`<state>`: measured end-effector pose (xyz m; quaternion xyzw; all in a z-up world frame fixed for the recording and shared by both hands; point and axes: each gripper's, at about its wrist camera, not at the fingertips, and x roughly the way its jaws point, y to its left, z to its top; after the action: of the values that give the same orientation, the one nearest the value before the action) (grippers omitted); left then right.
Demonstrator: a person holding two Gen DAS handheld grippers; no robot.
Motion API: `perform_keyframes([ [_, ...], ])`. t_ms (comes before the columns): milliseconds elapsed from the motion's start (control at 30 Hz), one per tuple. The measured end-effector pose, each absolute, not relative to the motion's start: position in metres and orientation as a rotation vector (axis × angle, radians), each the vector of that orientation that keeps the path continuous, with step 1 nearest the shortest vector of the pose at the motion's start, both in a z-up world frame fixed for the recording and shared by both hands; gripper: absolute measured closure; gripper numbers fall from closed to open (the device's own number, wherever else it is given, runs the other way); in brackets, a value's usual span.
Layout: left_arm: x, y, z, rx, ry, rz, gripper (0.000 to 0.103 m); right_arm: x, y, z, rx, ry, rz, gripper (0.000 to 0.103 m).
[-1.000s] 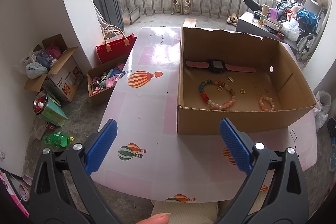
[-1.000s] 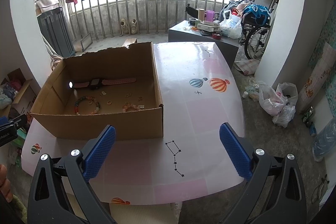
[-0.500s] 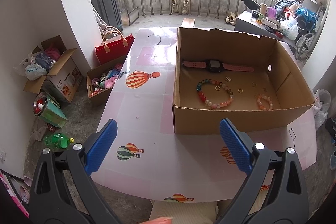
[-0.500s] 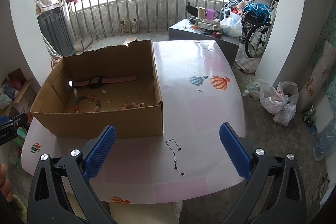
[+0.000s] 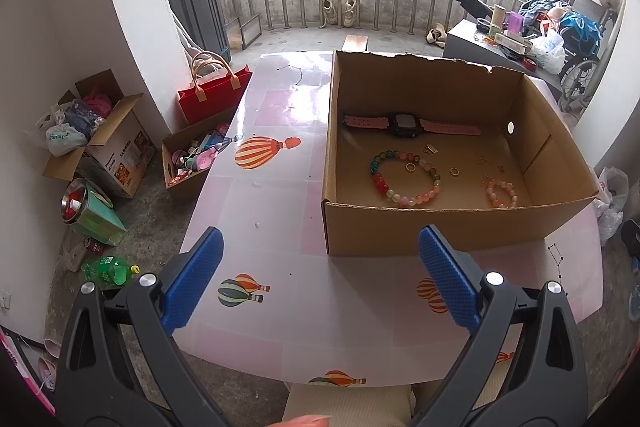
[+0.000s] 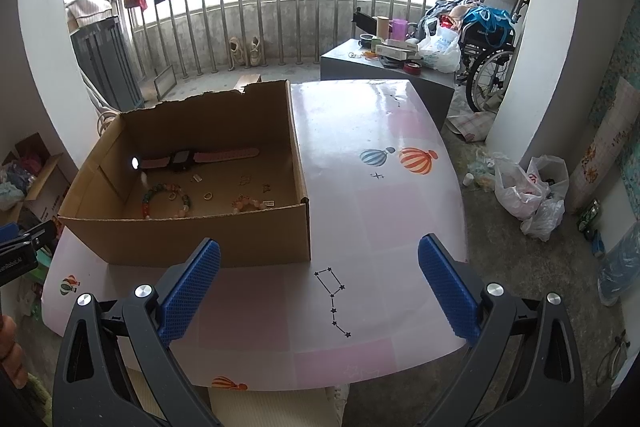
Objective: Organize jewelry
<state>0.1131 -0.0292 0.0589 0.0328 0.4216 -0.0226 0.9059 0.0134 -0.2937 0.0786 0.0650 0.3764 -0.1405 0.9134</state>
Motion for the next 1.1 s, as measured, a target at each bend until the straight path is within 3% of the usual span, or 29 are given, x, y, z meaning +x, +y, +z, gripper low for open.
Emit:
perform_keyframes([
  [1100, 0.1092, -0.0333, 0.0654, 0.056, 0.8, -0.08, 0.009, 0.0141, -0.293, 0.0812, 0.142, 0.758, -0.274, 0.007],
])
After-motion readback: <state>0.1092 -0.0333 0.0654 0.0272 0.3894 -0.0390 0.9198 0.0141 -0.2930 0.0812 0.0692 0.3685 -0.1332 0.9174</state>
